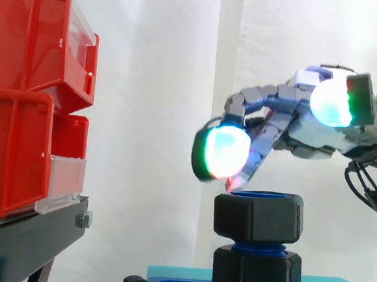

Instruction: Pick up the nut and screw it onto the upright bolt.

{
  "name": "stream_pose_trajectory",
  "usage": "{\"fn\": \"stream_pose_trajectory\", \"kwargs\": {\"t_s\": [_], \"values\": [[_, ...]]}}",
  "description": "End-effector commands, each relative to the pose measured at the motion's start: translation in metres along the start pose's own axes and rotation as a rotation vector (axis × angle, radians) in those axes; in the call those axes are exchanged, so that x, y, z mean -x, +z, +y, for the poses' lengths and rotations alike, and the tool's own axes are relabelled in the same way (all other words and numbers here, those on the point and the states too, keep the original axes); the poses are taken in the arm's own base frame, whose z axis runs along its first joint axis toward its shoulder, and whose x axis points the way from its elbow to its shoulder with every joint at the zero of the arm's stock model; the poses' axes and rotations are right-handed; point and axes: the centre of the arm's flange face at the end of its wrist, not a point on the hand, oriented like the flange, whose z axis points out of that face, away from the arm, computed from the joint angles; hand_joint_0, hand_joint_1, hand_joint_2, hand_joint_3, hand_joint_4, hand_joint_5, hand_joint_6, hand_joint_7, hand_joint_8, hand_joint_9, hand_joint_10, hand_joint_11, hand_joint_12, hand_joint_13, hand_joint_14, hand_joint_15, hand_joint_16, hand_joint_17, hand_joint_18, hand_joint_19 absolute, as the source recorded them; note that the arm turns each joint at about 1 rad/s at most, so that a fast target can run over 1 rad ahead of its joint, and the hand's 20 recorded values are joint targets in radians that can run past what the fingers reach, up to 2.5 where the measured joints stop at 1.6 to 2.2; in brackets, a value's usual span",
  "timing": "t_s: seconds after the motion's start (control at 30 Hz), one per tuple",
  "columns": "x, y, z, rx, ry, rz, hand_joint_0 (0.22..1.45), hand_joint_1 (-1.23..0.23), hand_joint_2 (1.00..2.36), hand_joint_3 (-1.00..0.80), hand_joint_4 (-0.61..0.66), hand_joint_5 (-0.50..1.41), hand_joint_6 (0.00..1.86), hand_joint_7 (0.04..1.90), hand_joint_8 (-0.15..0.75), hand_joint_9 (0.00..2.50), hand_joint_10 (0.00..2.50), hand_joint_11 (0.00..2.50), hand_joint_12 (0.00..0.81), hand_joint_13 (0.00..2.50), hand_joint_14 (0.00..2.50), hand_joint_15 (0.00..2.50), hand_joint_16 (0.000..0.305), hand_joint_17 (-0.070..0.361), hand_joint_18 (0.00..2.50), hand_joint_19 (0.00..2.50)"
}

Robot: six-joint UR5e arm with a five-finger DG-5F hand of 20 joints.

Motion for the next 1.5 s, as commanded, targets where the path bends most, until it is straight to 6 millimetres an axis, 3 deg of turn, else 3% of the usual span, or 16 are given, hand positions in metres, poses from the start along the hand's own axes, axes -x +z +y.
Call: {"fn": "stream_pose_trajectory", "kwargs": {"t_s": [0.0, 0.3, 0.67, 0.83, 1.47], "values": [[0.003, 0.005, 0.004, 0.022, -0.007, -0.005, 0.5, -0.3, 1.0, -0.5, 0.24, -0.11, 0.5, 0.79, 0.262, 0.93, 0.0, 0.0, 0.32, 0.66, 0.0, 0.0, 0.035, 0.079, 0.43, 0.14], [-0.017, 0.015, 0.018, 0.038, -0.006, 0.005, 0.5, -0.3, 1.0, -0.5, 0.23, -0.12, 0.5, 0.77, 0.261, 0.9, 0.0, 0.0, 0.322, 0.65, 0.0, 0.0, 0.036, 0.08, 0.42, 0.14], [-0.02, 0.02, 0.023, 0.041, -0.004, 0.006, 0.5, -0.3, 1.0, -0.5, 0.24, -0.11, 0.5, 0.77, 0.265, 0.9, 0.0, 0.0, 0.322, 0.64, 0.0, 0.0, 0.036, 0.081, 0.42, 0.14], [-0.044, 0.019, 0.009, 0.034, 0.021, 0.02, 0.5, -0.3, 1.0, -0.5, 0.23, -0.11, 0.5, 0.77, 0.265, 0.9, 0.0, 0.0, 0.323, 0.64, 0.0, 0.0, 0.036, 0.08, 0.42, 0.14], [-0.04, 0.02, 0.005, 0.046, 0.03, -0.013, 0.5, -0.3, 1.0, -0.5, 0.24, -0.11, 0.5, 0.77, 0.265, 0.89, 0.0, 0.0, 0.322, 0.65, 0.0, 0.0, 0.036, 0.08, 0.42, 0.14]]}}
